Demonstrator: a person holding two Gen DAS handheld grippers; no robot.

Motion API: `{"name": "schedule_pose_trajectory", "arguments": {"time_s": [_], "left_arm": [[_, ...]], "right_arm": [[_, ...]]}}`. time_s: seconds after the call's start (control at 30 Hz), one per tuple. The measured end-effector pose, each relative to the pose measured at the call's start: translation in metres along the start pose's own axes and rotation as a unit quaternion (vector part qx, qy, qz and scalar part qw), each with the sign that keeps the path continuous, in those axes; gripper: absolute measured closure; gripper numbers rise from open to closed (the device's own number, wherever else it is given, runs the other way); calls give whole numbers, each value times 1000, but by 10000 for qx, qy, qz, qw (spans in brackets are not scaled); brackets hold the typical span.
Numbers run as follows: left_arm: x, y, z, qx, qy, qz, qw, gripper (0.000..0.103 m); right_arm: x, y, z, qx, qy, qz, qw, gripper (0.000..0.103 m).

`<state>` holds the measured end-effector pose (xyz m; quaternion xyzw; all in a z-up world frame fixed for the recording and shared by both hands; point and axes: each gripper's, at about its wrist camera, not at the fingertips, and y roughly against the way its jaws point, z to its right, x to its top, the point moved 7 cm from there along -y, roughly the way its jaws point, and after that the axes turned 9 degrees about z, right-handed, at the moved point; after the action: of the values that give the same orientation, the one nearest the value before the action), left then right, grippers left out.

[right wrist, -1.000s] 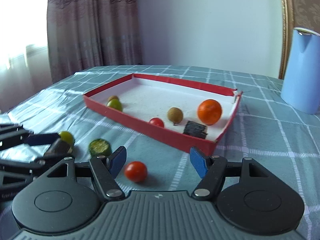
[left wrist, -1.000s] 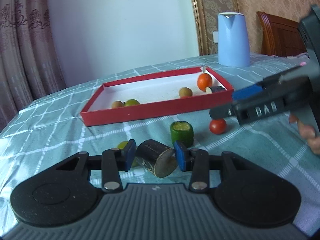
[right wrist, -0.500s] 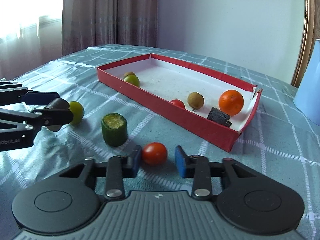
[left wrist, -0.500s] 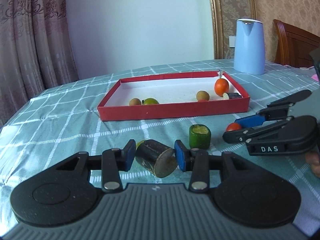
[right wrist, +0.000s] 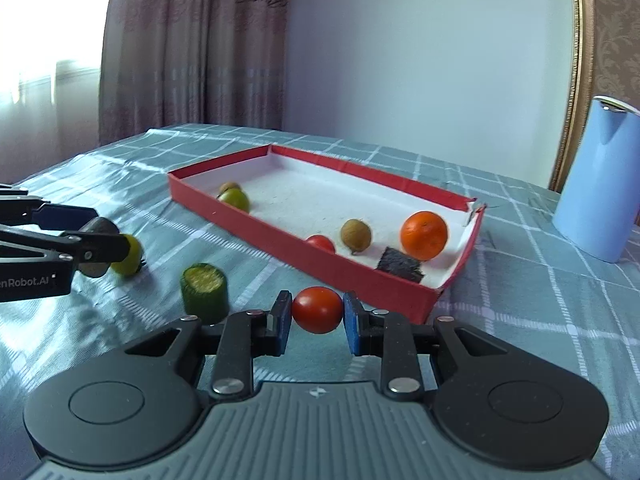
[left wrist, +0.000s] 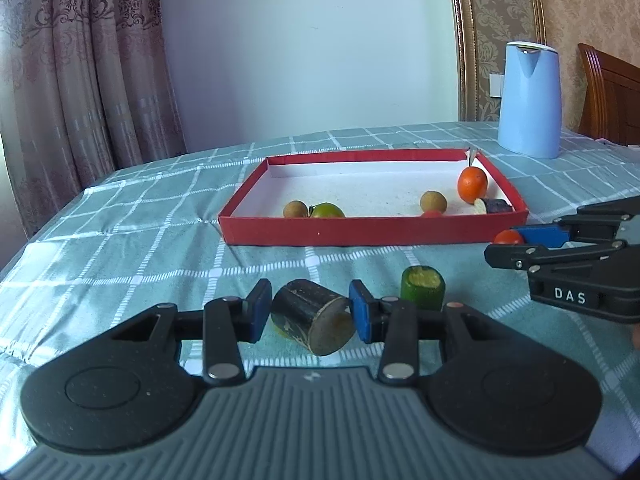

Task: Organize fruits
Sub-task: 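Grasp the dark wooden cylinder with the left tool while the right tool grasps the red cherry tomato, then carry both items into the tray and open both tools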

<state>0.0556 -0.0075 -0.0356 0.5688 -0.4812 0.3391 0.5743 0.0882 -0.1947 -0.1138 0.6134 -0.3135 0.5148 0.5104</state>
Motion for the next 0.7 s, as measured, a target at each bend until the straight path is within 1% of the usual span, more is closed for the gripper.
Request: {"name": "schedule_pose_trajectory", "arguments": {"time_s": [0.53, 0.7], "left_arm": [[10, -15, 2, 99, 30, -78, 9999, 65], [16, -24, 3, 221, -44, -58, 9997, 65]], "right_arm": [[6, 0, 14, -267, -256, 107, 9993, 76], [13, -2, 19, -322, -376, 126, 9987, 76]]}}
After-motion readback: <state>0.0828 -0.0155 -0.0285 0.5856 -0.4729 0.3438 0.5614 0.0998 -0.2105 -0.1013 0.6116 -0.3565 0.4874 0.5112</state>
